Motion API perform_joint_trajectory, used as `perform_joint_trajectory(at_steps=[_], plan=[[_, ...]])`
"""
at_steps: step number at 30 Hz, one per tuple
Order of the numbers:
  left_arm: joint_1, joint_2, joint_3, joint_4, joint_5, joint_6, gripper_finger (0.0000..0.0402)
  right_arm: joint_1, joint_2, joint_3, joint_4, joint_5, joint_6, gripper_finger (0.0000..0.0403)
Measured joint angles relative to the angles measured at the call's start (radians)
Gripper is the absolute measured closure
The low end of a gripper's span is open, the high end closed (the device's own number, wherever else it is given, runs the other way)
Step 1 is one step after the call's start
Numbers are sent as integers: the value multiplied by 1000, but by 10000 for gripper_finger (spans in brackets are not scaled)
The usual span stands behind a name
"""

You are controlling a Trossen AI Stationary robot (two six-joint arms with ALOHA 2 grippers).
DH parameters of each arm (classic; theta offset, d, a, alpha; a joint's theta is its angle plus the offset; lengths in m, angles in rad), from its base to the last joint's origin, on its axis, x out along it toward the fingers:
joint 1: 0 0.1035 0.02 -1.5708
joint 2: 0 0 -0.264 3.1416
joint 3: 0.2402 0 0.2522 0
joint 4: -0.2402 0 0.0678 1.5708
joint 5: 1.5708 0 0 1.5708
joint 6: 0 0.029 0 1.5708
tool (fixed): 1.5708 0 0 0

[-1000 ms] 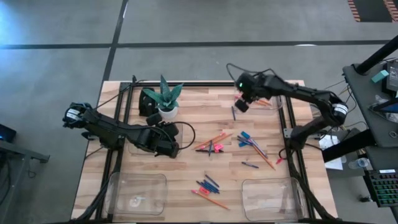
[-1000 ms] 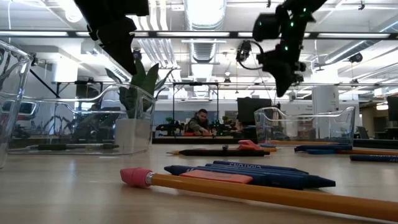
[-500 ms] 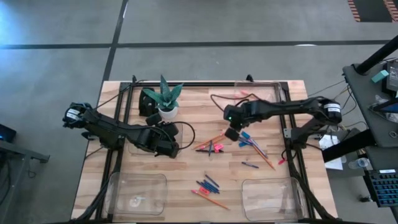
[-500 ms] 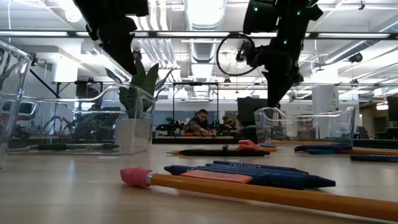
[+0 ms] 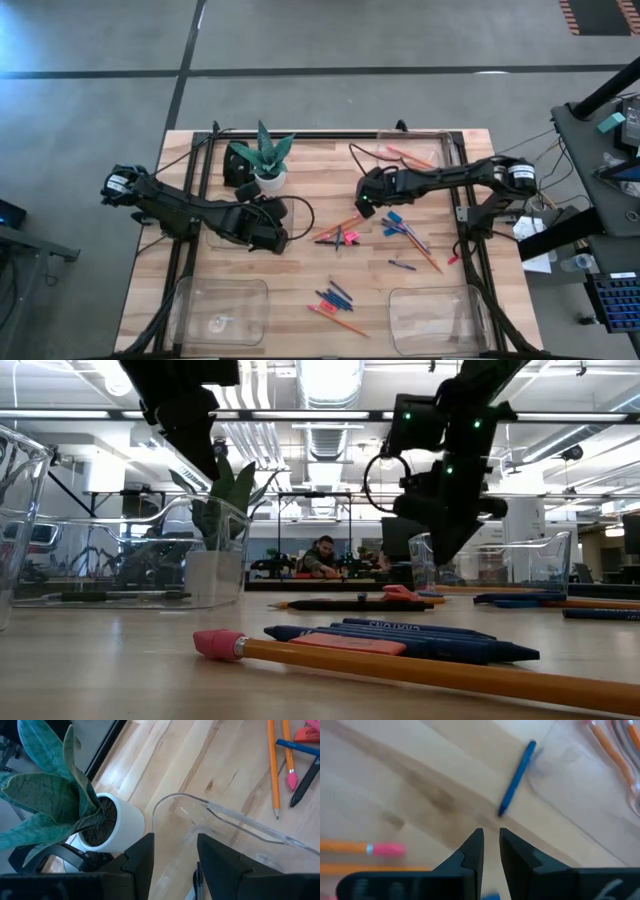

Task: Sort crayons/erasers/pens/pencils in bins
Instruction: Put the blue crayon into the bottom right transparent bin

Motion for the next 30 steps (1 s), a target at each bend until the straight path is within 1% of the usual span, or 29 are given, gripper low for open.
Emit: perform_joint_trajectory(at_steps=[7, 10, 15, 19, 23, 28, 30], plan=[[0, 0, -1, 0, 0, 22, 265, -27, 55, -3, 40, 1, 0, 348], [0, 0, -2, -1, 0, 23, 265, -27, 84, -3, 40, 11, -29, 349], [0, 0, -2, -17, 0, 23, 265, -29, 106, -3, 41, 30, 0, 359], [0, 0, -2, -18, 0, 23, 265, -31, 108, -3, 42, 98, 45, 359], [0, 0, -2, -18, 0, 23, 265, -42, 108, -3, 45, 111, 46, 337], [0, 0, -2, -20, 0, 23, 265, -50, 108, -4, 58, 107, 62, 293], [0, 0, -2, -22, 0, 23, 265, -50, 108, -4, 61, 104, 100, 277]])
